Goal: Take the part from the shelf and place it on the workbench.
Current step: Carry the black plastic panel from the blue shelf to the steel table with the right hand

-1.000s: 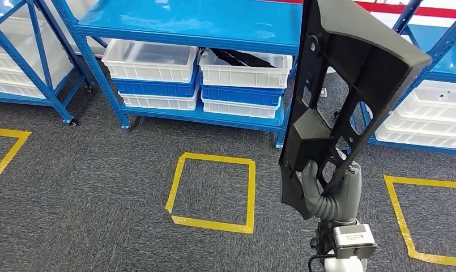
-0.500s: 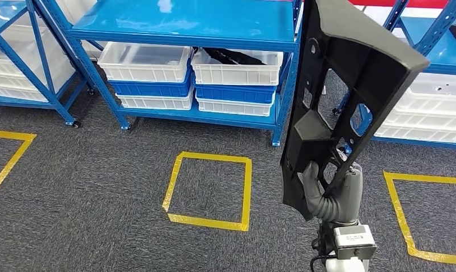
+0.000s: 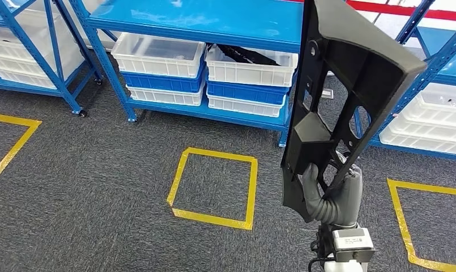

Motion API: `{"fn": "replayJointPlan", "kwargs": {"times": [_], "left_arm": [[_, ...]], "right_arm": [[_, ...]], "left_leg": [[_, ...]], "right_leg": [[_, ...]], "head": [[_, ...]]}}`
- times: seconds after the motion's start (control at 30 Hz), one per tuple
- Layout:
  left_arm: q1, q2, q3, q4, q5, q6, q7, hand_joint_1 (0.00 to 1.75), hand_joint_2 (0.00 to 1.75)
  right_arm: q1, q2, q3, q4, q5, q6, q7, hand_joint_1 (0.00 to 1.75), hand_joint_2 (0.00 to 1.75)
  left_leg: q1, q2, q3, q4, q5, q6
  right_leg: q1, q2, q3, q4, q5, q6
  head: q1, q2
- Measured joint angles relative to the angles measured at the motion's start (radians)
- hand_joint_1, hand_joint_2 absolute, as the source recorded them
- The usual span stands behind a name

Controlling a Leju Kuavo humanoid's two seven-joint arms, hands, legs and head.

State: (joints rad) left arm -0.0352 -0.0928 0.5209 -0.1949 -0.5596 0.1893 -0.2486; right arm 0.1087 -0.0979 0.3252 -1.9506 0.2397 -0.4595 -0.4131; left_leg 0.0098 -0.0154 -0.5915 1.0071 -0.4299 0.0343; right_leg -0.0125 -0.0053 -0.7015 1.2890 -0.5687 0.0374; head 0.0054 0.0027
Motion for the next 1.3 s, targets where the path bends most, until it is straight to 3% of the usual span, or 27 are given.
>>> {"fn": "replayJointPlan", "kwargs": {"times": [0.03,0.1,0.17,0.2,0.27,0.33,0.4,0.47,0.5,0.57,0.67,0.7,0.73,0.83,0.9,0.97,1.03,1.07,1.1,1.13,1.2,1.27,1.3], "left_arm": [[0.001,0.0,0.0,0.0,0.0,0.0,0.0,0.0,1.75],[0.0,-0.001,0.001,0.0,0.0,-0.001,0.0,0.0,1.75],[-0.001,-0.002,0.002,0.0,0.0,-0.001,0.0,0.0,1.75],[-0.001,-0.002,0.003,0.0,0.0,-0.001,-0.001,0.0,1.75],[0.002,-0.002,0.004,0.0,0.0,-0.001,-0.001,0.0,1.75],[0.005,-0.001,0.005,0.0,0.0,-0.001,-0.001,0.0,1.75],[0.005,-0.001,0.005,0.0,-0.001,-0.001,-0.001,0.0,1.75],[0.005,-0.001,0.005,0.0,-0.002,-0.001,-0.003,0.0,1.75],[0.006,-0.002,0.005,0.0,-0.003,-0.001,-0.004,0.0,1.75],[0.006,-0.002,0.005,0.0,-0.004,-0.002,-0.006,0.0,1.75],[0.007,-0.002,0.005,0.0,-0.004,-0.002,-0.007,0.0,1.75],[0.007,-0.002,0.005,0.0,-0.004,-0.002,-0.008,0.0,1.75],[0.007,-0.001,0.005,0.0,-0.005,-0.002,-0.011,0.0,1.75],[0.004,-0.001,0.005,0.0,-0.005,-0.004,-0.018,0.0,1.75],[0.003,-0.001,0.005,0.0,-0.006,-0.004,-0.019,0.0,1.75],[0.002,-0.001,0.005,0.0,-0.006,-0.004,-0.021,0.0,1.75],[0.0,-0.001,0.005,0.0,-0.006,-0.004,-0.022,0.0,1.75],[0.0,-0.001,0.005,0.0,-0.006,-0.004,-0.023,0.0,1.75],[0.0,-0.001,0.005,0.0,-0.006,-0.004,-0.023,0.0,1.75],[0.001,-0.001,0.005,0.0,-0.007,-0.004,-0.023,0.0,1.75],[0.001,-0.001,0.005,0.0,-0.007,-0.005,-0.023,0.0,1.75],[0.001,-0.001,0.005,0.0,-0.008,-0.008,-0.024,0.0,1.75],[0.002,-0.001,0.005,0.0,-0.009,-0.009,-0.024,0.0,1.75]], "right_arm": [[0.001,0.0,0.0,0.0,0.0,0.0,0.0,1.75,1.75],[0.001,0.0,0.0,0.0,0.002,0.0,0.0,1.75,1.75],[0.001,0.0,0.0,0.0,0.003,0.0,-0.001,1.75,1.75],[0.002,0.0,0.0,0.0,0.003,0.0,-0.001,1.75,1.75],[0.002,0.0,0.0,0.0,0.003,-0.001,-0.001,1.75,1.75],[0.002,0.0,-0.001,-0.001,0.003,-0.001,-0.001,1.75,1.75],[0.003,0.0,-0.001,-0.001,0.003,-0.001,-0.002,1.75,1.75],[0.004,0.0,-0.002,-0.001,0.004,-0.001,-0.002,1.75,1.75],[0.006,0.0,-0.002,-0.001,0.004,-0.001,-0.002,1.75,1.75],[0.007,0.0,-0.002,-0.001,0.005,-0.001,-0.002,1.75,1.75],[0.008,0.0,-0.001,-0.001,0.005,-0.001,-0.002,1.75,1.75],[0.008,0.0,-0.001,-0.001,0.005,-0.002,-0.003,1.75,1.75],[0.009,0.0,-0.001,-0.001,0.006,-0.002,-0.003,1.75,1.75],[0.012,0.0,-0.001,-0.004,0.008,-0.003,-0.007,1.75,1.75],[0.013,0.0,-0.002,-0.006,0.009,-0.003,-0.008,1.75,1.75],[0.014,0.0,-0.002,-0.007,0.009,-0.004,-0.008,1.75,1.75],[0.016,0.0,-0.002,-0.008,0.011,-0.005,-0.008,1.75,1.75],[0.017,-0.001,-0.002,-0.008,0.012,-0.005,-0.009,1.75,1.75],[0.018,-0.001,-0.003,-0.008,0.013,-0.005,-0.009,1.75,1.75],[0.018,-0.001,-0.003,-0.008,0.014,-0.005,-0.009,1.75,1.75],[0.018,-0.001,-0.002,-0.008,0.017,-0.005,-0.009,1.75,1.75],[0.017,0.0,-0.002,-0.008,0.019,-0.005,-0.01,1.75,1.75],[0.017,0.0,-0.002,-0.008,0.02,-0.005,-0.011,1.75,1.75]], "left_leg": [[0.0,-0.006,-0.001,0.0,0.001,-0.001],[0.001,-0.02,-0.001,0.001,0.004,-0.006],[-0.003,-0.033,-0.004,0.002,0.007,-0.016],[-0.005,-0.038,-0.007,0.003,0.009,-0.021],[-0.005,-0.044,-0.012,0.002,0.014,-0.033],[-0.002,-0.031,-0.022,0.025,-0.003,-0.043],[0.0,-0.007,-0.063,0.119,-0.063,-0.051],[0.003,0.001,-0.12,0.246,-0.123,-0.058],[0.004,0.002,-0.138,0.287,-0.138,-0.06],[0.004,0.002,-0.15,0.314,-0.143,-0.062],[0.005,0.003,-0.146,0.307,-0.136,-0.062],[0.005,0.006,-0.136,0.288,-0.122,-0.063],[0.006,0.02,-0.098,0.221,-0.087,-0.062],[-0.001,0.052,-0.003,0.026,-0.011,-0.04],[-0.003,0.035,-0.006,0.016,-0.006,-0.021],[0.001,0.016,-0.01,0.012,0.001,-0.008],[0.0,-0.007,-0.019,0.013,0.006,0.0],[-0.001,-0.02,-0.022,0.013,0.008,0.001],[-0.001,-0.034,-0.024,0.013,0.011,0.002],[-0.001,-0.048,-0.025,0.013,0.013,0.001],[-0.001,-0.076,-0.026,0.013,0.017,-0.005],[-0.004,-0.099,-0.03,0.014,0.022,-0.014],[-0.005,-0.108,-0.033,0.014,0.025,-0.02]], "right_leg": [[-0.002,0.001,0.011,-0.02,0.013,0.009],[-0.007,0.014,0.084,-0.157,0.065,0.027],[-0.007,0.03,0.145,-0.272,0.1,0.026],[-0.005,0.034,0.155,-0.292,0.105,0.019],[-0.003,0.023,0.154,-0.292,0.111,0.004],[-0.008,0.011,0.154,-0.295,0.116,-0.011],[-0.012,-0.003,0.155,-0.297,0.118,-0.023],[-0.01,-0.018,0.155,-0.297,0.117,-0.027],[-0.009,-0.023,0.154,-0.296,0.117,-0.027],[-0.009,-0.029,0.155,-0.296,0.117,-0.027],[-0.009,-0.032,0.155,-0.296,0.117,-0.027],[-0.009,-0.036,0.156,-0.296,0.117,-0.027],[-0.009,-0.043,0.158,-0.296,0.116,-0.025],[0.001,-0.08,0.162,-0.295,0.111,-0.005],[0.001,-0.072,0.152,-0.277,0.098,0.006],[-0.002,-0.032,0.109,-0.19,0.051,0.002],[-0.001,-0.006,0.042,-0.051,-0.006,-0.006],[-0.001,-0.002,0.019,-0.004,-0.02,-0.005],[-0.001,0.0,0.015,0.004,-0.017,0.0],[-0.001,0.004,0.033,-0.029,0.001,0.008],[-0.003,0.035,0.105,-0.172,0.054,0.019],[-0.003,0.064,0.155,-0.273,0.084,0.013],[-0.001,0.068,0.164,-0.288,0.088,0.007]], "head": [[0.0,0.0],[0.0,0.0],[0.0,0.0],[-0.001,0.0],[-0.002,0.0],[-0.003,0.0],[-0.007,0.0],[-0.008,0.0],[-0.008,0.0],[-0.008,0.0],[-0.008,0.0],[-0.008,0.0],[-0.009,0.0],[-0.005,0.0],[-0.004,0.0],[-0.001,0.0],[0.001,0.0],[0.001,0.0],[0.001,0.0],[0.001,0.0],[0.001,0.0],[0.001,0.0],[0.0,0.0]]}}
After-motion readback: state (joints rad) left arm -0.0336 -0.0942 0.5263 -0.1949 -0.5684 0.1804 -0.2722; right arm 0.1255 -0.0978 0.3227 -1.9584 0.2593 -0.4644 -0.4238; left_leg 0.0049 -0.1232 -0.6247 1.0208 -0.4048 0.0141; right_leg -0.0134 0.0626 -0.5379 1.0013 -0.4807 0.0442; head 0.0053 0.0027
